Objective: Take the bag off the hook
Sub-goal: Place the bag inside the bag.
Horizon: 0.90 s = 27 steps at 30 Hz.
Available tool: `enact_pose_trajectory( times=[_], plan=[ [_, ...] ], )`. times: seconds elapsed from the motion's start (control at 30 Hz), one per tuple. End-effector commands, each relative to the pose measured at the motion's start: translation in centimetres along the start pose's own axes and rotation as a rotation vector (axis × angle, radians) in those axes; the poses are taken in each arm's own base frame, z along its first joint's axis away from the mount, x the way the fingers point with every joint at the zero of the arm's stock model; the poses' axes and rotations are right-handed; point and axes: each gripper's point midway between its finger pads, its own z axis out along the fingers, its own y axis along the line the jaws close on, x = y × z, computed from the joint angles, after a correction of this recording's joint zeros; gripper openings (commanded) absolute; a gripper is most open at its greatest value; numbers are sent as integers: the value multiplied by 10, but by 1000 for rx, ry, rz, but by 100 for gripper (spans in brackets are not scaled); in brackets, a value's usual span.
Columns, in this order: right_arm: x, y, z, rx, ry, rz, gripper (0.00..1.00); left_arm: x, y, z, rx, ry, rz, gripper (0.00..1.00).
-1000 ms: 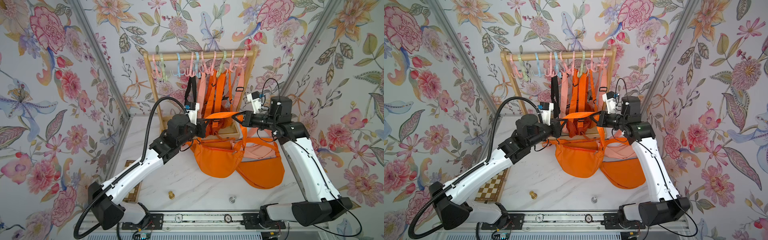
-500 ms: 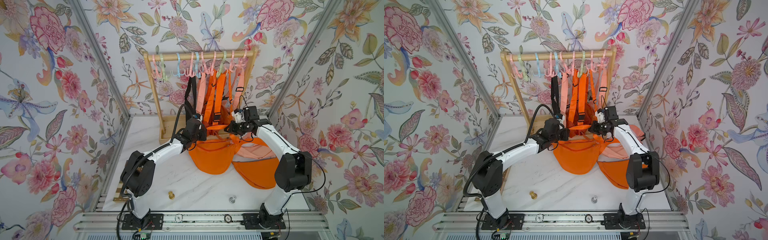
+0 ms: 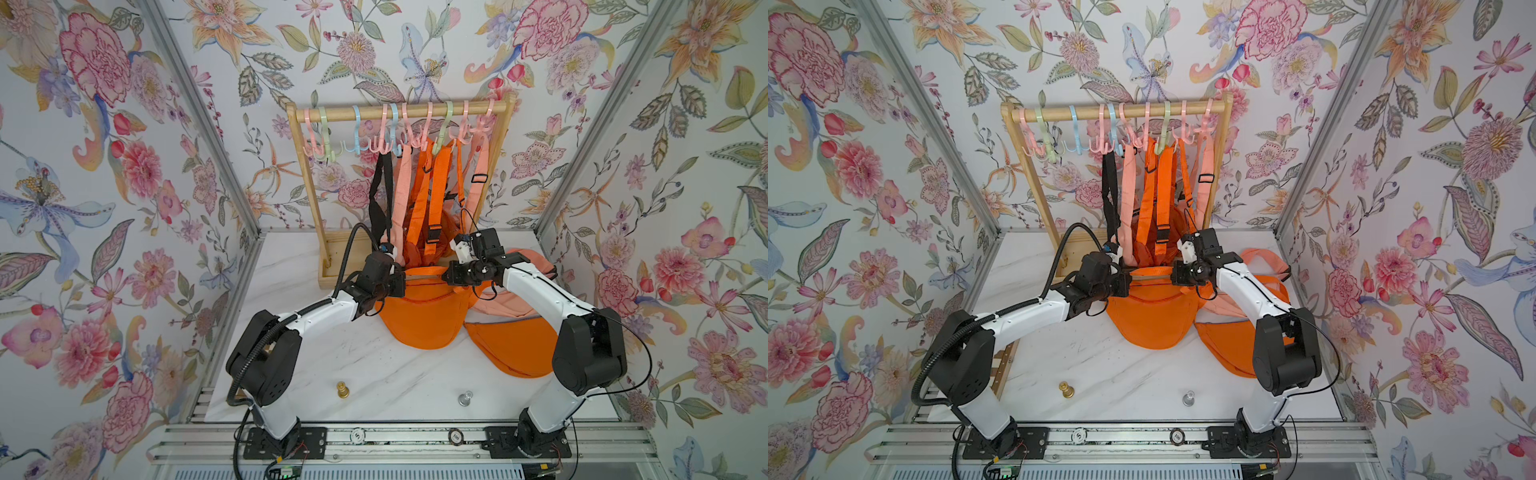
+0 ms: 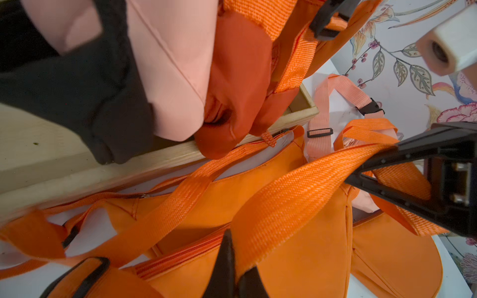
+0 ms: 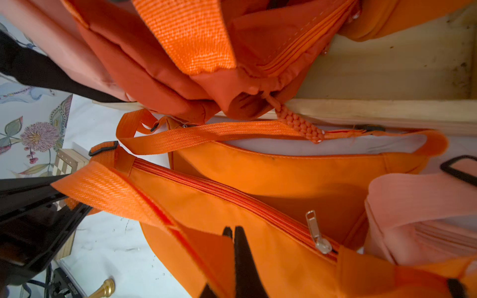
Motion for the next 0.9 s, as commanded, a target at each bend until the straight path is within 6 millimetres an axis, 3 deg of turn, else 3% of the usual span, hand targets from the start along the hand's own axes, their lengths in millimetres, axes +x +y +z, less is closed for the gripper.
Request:
enact_pose_trajectory(
  times=[0.0, 0.13, 0.3, 0.37, 0.43, 0.63, 0.67, 0.73, 0.77, 0.87],
  plan=[
    [-5, -69, -16, 280, -46, 54, 0, -14, 57, -14, -204, -56, -62, 5],
    [-3, -76, -12, 349, -39, 12, 2, 0, 68, -1, -243, -16, -51, 8],
    [6, -79, -6, 377, -27, -23, 20, 15, 81, 9, -292, 21, -49, 18],
    [8, -76, -6, 356, -40, -25, 29, 12, 81, 8, -297, 15, -48, 31],
    [8, -70, -10, 328, -75, -21, 38, 7, 79, 3, -298, 6, -51, 53],
    [7, -49, -35, 207, -197, 2, 57, -16, 73, -29, -306, -65, -61, 73],
    [9, -41, -40, 172, -211, -3, 68, -19, 71, -36, -303, -78, -67, 76],
    [12, -24, -49, 109, -238, -17, 70, -21, 70, -48, -298, -97, -84, 79],
    [15, -15, -54, 76, -252, -23, 71, -29, 65, -63, -284, -133, -95, 82],
    [30, -2, -63, 35, -250, -18, 74, -34, 62, -90, -275, -180, -122, 99]
  ],
)
